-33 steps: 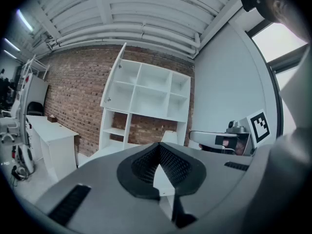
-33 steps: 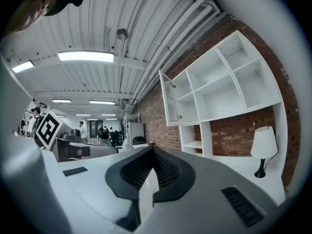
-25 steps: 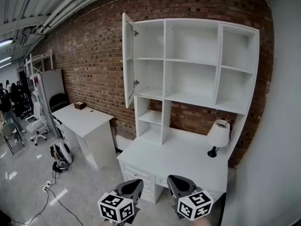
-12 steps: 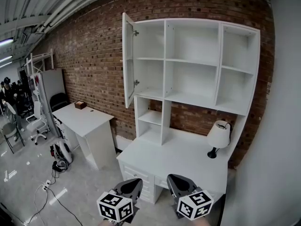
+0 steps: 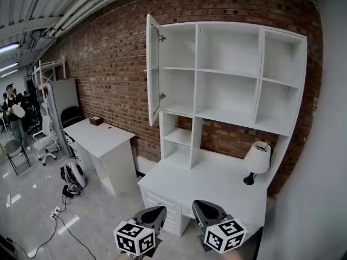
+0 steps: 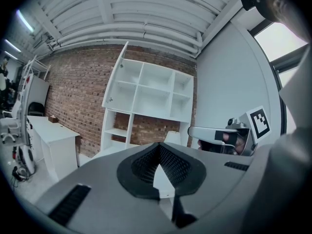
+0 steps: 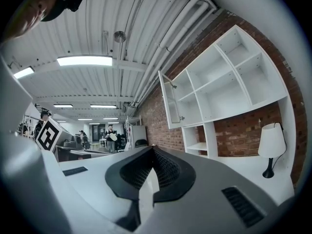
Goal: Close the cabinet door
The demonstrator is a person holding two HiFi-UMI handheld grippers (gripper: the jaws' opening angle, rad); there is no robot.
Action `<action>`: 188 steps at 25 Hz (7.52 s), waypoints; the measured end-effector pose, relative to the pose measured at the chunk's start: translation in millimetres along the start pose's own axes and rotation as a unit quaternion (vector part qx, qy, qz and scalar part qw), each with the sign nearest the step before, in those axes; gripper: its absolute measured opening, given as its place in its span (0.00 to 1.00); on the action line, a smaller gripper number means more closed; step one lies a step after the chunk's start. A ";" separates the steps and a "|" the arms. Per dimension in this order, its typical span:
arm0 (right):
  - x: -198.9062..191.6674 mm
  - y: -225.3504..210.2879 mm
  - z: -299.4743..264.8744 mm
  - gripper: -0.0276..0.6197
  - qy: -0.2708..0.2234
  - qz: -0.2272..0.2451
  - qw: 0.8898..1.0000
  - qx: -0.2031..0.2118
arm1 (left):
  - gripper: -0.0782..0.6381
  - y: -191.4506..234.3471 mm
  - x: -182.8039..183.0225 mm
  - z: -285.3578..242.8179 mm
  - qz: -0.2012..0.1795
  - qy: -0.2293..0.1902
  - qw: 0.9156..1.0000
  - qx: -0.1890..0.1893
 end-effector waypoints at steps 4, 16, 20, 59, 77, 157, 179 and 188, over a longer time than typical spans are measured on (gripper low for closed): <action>1.5 8.0 -24.7 0.08 -0.002 0.002 1.000 -0.006 | 0.12 24.6 8.3 -2.4 -0.004 0.000 1.000 -0.008; 5.1 51.3 -111.9 0.08 -0.002 -0.005 1.000 -0.028 | 0.12 119.2 31.2 13.4 -0.003 -0.001 1.000 -0.027; 6.7 63.1 -144.2 0.08 -0.003 -0.002 0.999 -0.032 | 0.12 151.2 37.9 13.1 -0.001 -0.006 0.999 -0.032; 67.1 46.3 -464.0 0.27 -0.025 0.034 0.998 -0.035 | 0.12 314.4 71.4 -52.3 -0.013 0.002 1.000 -0.028; 70.2 23.3 -565.1 0.32 -0.013 0.063 0.996 -0.065 | 0.12 360.8 87.1 -88.3 -0.014 0.006 1.000 -0.006; 112.0 -265.0 -592.4 0.39 -0.001 0.102 0.959 -0.263 | 0.12 371.4 77.3 -256.0 0.004 0.039 0.996 -0.081; 120.6 -265.0 -589.5 0.15 0.003 0.124 0.954 -0.273 | 0.12 387.2 84.2 -237.6 0.006 0.028 0.998 -0.065; 121.5 -181.8 -524.4 0.08 -0.030 0.107 0.972 -0.205 | 0.12 384.9 97.2 -190.0 -0.001 0.007 0.999 -0.050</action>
Point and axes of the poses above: the fingertips, and each gripper's own axes: z backward along the fingers, y to its left, x out of its top, the point moved 2 cm from there along z, backward along the fingers, and after that the axes turned 15 degrees about -x, right-handed, at the moved point
